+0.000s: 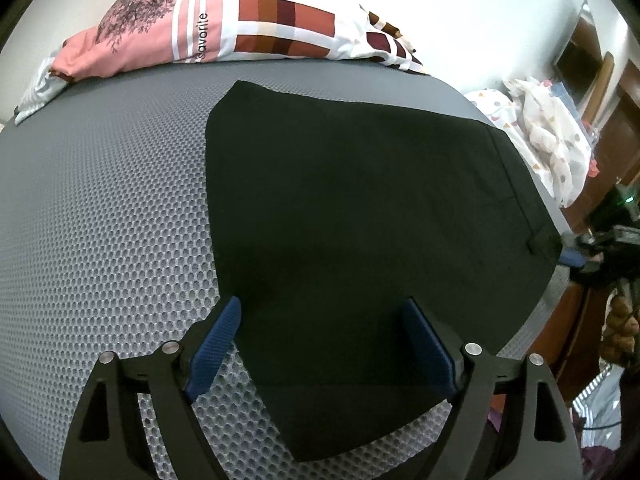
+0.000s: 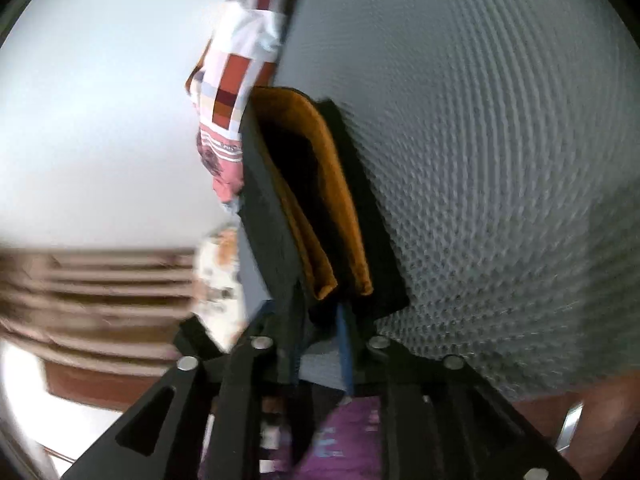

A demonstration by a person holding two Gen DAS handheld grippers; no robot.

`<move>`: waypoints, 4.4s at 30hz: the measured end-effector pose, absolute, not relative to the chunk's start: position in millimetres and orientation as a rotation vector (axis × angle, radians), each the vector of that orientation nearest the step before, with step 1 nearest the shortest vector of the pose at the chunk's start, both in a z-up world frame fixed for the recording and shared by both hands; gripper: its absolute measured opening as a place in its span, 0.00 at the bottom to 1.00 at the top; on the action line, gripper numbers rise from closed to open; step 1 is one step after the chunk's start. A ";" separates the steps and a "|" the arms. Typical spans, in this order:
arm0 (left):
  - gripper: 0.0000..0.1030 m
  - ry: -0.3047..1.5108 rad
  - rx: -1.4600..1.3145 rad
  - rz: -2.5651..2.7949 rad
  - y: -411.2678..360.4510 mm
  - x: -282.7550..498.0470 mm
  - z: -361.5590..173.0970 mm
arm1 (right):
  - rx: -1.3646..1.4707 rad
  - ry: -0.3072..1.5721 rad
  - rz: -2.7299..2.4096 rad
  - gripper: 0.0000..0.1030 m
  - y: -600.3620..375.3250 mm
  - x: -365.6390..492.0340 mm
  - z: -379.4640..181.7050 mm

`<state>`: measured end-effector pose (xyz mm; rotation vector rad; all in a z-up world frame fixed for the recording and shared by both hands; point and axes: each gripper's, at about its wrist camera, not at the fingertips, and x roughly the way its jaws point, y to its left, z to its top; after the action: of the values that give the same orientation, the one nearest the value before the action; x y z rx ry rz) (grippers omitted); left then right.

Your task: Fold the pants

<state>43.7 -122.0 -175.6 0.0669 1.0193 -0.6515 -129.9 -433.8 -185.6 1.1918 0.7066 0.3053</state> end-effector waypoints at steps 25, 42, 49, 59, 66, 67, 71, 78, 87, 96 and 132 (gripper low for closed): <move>0.81 1.071 0.010 -0.778 -124.5 102.3 -180.0 | 0.636 0.849 0.119 0.60 -412.8 -43.9 -145.8; 0.29 0.957 0.097 -0.654 -118.7 97.7 -170.3 | 0.701 0.827 0.139 0.34 -398.1 -40.9 -151.6; 0.29 0.967 0.106 -0.640 -115.1 101.2 -170.7 | 0.706 0.829 0.136 0.33 -386.3 -39.5 -152.1; 0.30 0.945 0.160 -0.622 -121.8 98.7 -170.1 | 0.703 0.831 0.122 0.34 -386.6 -34.6 -152.0; 0.32 0.942 0.167 -0.614 -122.5 98.5 -170.6 | 0.708 0.829 0.121 0.35 -387.4 -35.5 -153.4; 0.32 0.942 0.168 -0.613 -122.5 98.7 -170.7 | 0.709 0.828 0.122 0.35 -388.3 -35.2 -153.4; 0.34 0.933 0.183 -0.605 -123.5 97.1 -170.5 | 0.711 0.826 0.122 0.35 -389.2 -35.8 -154.1; 0.44 0.921 0.207 -0.580 -123.7 95.8 -170.6 | 0.709 0.832 0.130 0.39 -393.3 -29.8 -151.0; 0.66 0.968 0.143 -0.553 -110.9 103.2 -176.7 | 0.715 0.810 0.154 0.45 -398.8 -20.7 -149.7; 0.67 0.962 0.172 -0.536 -114.8 99.7 -176.9 | 0.746 0.741 0.180 0.62 -392.3 -36.7 -154.7; 0.83 1.257 -0.086 -0.881 -107.0 130.8 -177.5 | 0.733 0.771 0.355 0.98 -384.1 -22.8 -149.4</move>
<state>130.8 -107.0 -177.5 -0.0860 1.2566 -0.8813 -22.8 -384.1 -149.4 0.7331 0.7707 0.3552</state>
